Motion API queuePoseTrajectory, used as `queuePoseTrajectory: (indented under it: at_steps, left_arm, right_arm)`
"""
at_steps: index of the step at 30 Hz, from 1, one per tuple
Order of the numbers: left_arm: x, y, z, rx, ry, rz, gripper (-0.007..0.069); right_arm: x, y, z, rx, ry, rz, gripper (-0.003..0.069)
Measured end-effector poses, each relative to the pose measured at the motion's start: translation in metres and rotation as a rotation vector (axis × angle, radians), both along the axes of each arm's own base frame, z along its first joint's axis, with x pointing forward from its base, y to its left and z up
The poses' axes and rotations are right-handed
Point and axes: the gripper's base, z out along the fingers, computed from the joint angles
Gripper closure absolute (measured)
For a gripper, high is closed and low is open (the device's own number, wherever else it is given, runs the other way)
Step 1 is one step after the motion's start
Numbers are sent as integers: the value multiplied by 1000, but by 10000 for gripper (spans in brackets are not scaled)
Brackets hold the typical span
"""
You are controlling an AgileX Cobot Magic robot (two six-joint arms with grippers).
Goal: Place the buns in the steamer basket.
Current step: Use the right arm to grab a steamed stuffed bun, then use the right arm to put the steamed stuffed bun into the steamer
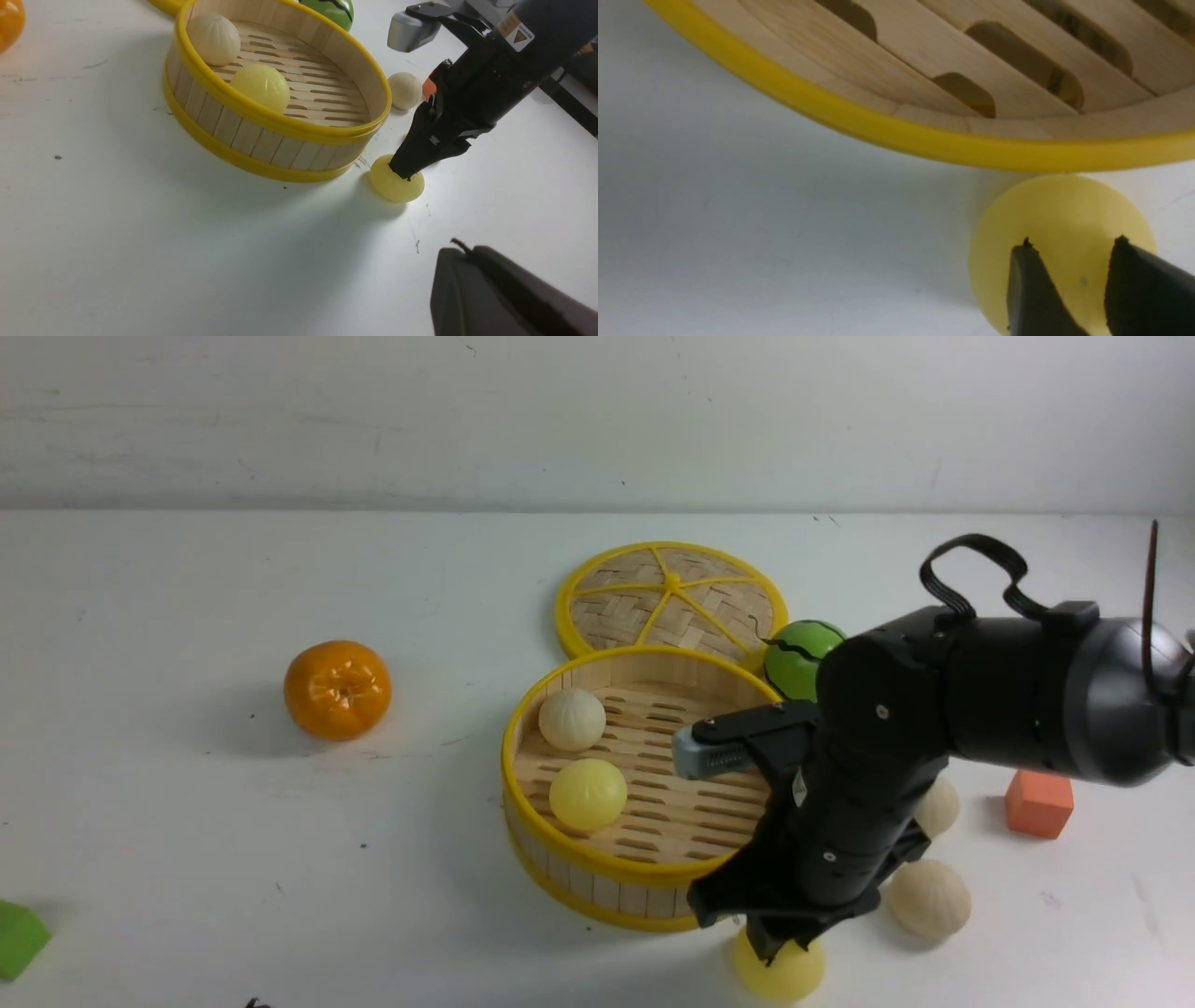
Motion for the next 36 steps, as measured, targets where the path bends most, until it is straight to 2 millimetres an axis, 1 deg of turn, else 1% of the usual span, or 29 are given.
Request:
queuePoseTrajectory:
  at_steps: [5,7,10,11,12,13,15,17,19,21,22,23,24,25,26,28,30,33,35,36]
  left_arm:
    - [0,0,0,0,0,0,622]
    - [0,0,0,0,0,0,620]
    - [0,0,0,0,0,0,620]
    - [0,0,0,0,0,0,620]
    - [0,0,0,0,0,0,620]
    - [0,0,0,0,0,0,618]
    - [0,0,0,0,0,0,617]
    - [0,0,0,0,0,0,615]
    - [0,0,0,0,0,0,614]
    - [0,0,0,0,0,0,614]
    - [0,0,0,0,0,0,614]
    - [0,0,0,0,0,0,614]
    - [0,0,0,0,0,0,614]
    - [0,0,0,0,0,0,614]
    - [0,0,0,0,0,0,614]
    - [0,0,0,0,0,0,614]
    - [0,0,0,0,0,0,614]
    - [0,0,0,0,0,0,611]
    - [0,0,0,0,0,0,609]
    - [0,0,0,0,0,0,606]
  right_arm:
    - [4,-3,-3,-3,3,-10,425]
    - [4,-4,-3,-3,2,-10,445]
    - [4,-4,-3,-10,10,20,540]
    - [2,-5,-3,-13,22,37,590]
    - [2,-4,-3,-12,27,48,622]
    - [1,-5,-2,-12,34,56,647]
    - [-2,-6,1,-18,47,72,662]
    - [-7,-8,10,-19,52,80,662]
    - [-13,-12,30,-6,37,85,662]
    - [-19,-15,55,24,-3,88,662]
    - [-18,-14,56,27,-5,88,662]
    - [-19,-13,78,72,-63,89,662]
    - [-17,-12,90,96,-99,96,662]
    - [-17,-12,92,101,-108,97,662]
    - [-8,-6,106,132,-171,104,661]
    - [2,0,108,147,-200,102,659]
    - [18,9,101,153,-217,98,657]
    - [43,23,74,132,-205,97,655]
    - [51,28,63,122,-198,97,652]
    - [60,33,50,111,-186,97,645]
